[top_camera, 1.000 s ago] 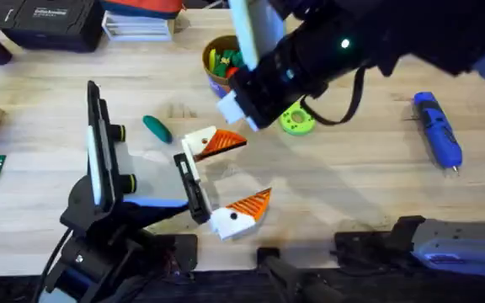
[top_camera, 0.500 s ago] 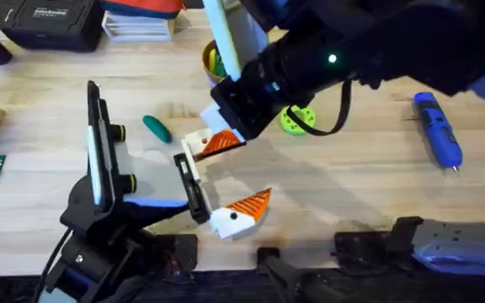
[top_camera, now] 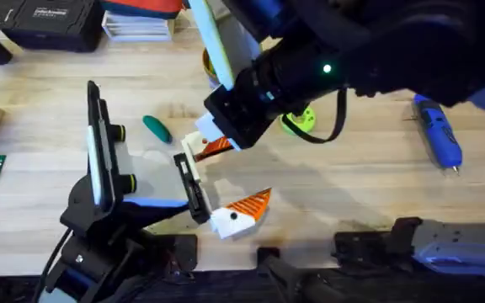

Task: Pick up the gripper from the table and insert it into the empty holder that is missing its gripper. Then pick up a screw, insert it into the mounting hole, and use the screwdriver to tighten it. Finally, clean up the table by picking up the vegetable and placing it into the bucket.

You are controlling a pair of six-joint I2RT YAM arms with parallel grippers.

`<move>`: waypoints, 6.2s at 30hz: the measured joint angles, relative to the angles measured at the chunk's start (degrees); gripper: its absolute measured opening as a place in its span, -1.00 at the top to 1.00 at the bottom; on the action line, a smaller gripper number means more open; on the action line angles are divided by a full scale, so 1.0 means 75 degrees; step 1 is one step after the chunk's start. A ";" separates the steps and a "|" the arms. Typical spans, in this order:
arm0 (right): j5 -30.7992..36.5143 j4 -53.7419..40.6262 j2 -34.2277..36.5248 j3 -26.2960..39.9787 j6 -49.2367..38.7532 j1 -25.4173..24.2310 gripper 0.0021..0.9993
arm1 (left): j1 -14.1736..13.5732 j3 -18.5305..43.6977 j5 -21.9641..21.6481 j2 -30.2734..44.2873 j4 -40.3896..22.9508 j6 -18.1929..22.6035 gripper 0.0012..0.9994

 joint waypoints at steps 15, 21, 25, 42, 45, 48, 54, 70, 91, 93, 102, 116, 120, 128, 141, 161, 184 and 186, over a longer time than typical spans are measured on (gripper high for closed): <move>0.0003 0.0000 0.0216 0.0027 0.0000 0.0079 0.99 | 0.0000 0.0000 0.0000 0.0000 -0.0006 -0.0007 -0.97; 0.0000 -0.0003 0.0216 0.0035 -0.0029 0.0157 0.99 | 0.0000 0.0000 0.0000 0.0000 -0.0003 -0.0009 -0.97; 0.0000 -0.0003 0.0216 0.0038 -0.0032 0.0183 0.99 | 0.0000 0.0000 -0.0003 0.0000 -0.0006 -0.0009 -0.97; -0.0152 -0.0046 0.0218 0.0038 -0.0032 0.0207 0.99 | 0.0000 0.0000 0.0000 0.0000 -0.0003 0.0000 -0.97; -0.0172 -0.0047 0.0216 0.0038 -0.0035 0.0210 0.99 | 0.0000 0.0000 0.0002 -0.0003 -0.0003 0.0000 -0.97; -0.0117 -0.0047 0.0217 0.0038 -0.0055 0.0210 0.99 | 0.0000 0.0000 0.0000 -0.0001 -0.0003 0.0000 -0.97; 0.0042 -0.0047 0.0219 0.0038 -0.0061 0.0210 0.99 | 0.0000 0.0000 0.0000 -0.0001 -0.0003 0.0000 -0.97; 0.0061 -0.0047 0.0441 0.0038 -0.0061 0.0274 0.99 | 0.0000 0.0000 0.0002 -0.0001 -0.0003 0.0000 -0.97; -0.0116 0.0012 0.0487 0.0038 -0.0060 0.0271 0.96 | 0.0000 0.0000 0.0000 -0.0001 -0.0003 0.0000 -0.97; -0.0122 0.0015 0.0487 0.0038 -0.0082 0.0271 0.69 | 0.0000 0.0000 0.0000 -0.0001 -0.0003 0.0000 -0.97; -0.0052 -0.0001 0.0484 0.0038 0.0012 0.0069 -0.98 | 0.0000 0.0000 0.0003 0.0000 -0.0003 0.0000 -0.97; 0.0616 -0.0804 -0.0734 -0.0247 0.0648 -0.0417 -0.99 | 0.0000 0.0000 0.0003 -0.0003 -0.0003 0.0000 -0.97; 0.0709 -0.0656 -0.2171 -0.1575 0.0963 -0.0701 -0.99 | 0.0000 0.0000 0.0001 -0.0002 0.0000 0.0000 -0.97; 0.0093 -0.0452 -0.4641 -0.3511 0.1037 -0.1263 -0.99 | 0.0000 0.0000 0.0000 0.0000 0.0003 0.0000 -0.97; -0.1211 -0.0511 -0.6030 -0.4154 -0.0791 -0.1387 -0.99 | 0.0000 -0.0003 0.0000 0.0000 0.0117 0.0000 -0.97; -0.1126 -0.0516 -0.5820 -0.4159 -0.0579 -0.1537 -0.99 | 0.0000 -0.0009 -0.0166 0.0000 0.0115 0.0026 0.99; -0.0311 -0.0741 -0.0368 -0.1917 -0.3899 -0.9858 -0.99 | 0.0000 -0.0009 -0.0262 0.0000 0.0117 0.0026 0.99; 0.0078 -0.0740 0.0027 -0.1841 -0.4250 -1.0319 -0.99 | 0.0000 -0.0009 -0.0262 0.0000 0.0117 0.0026 0.99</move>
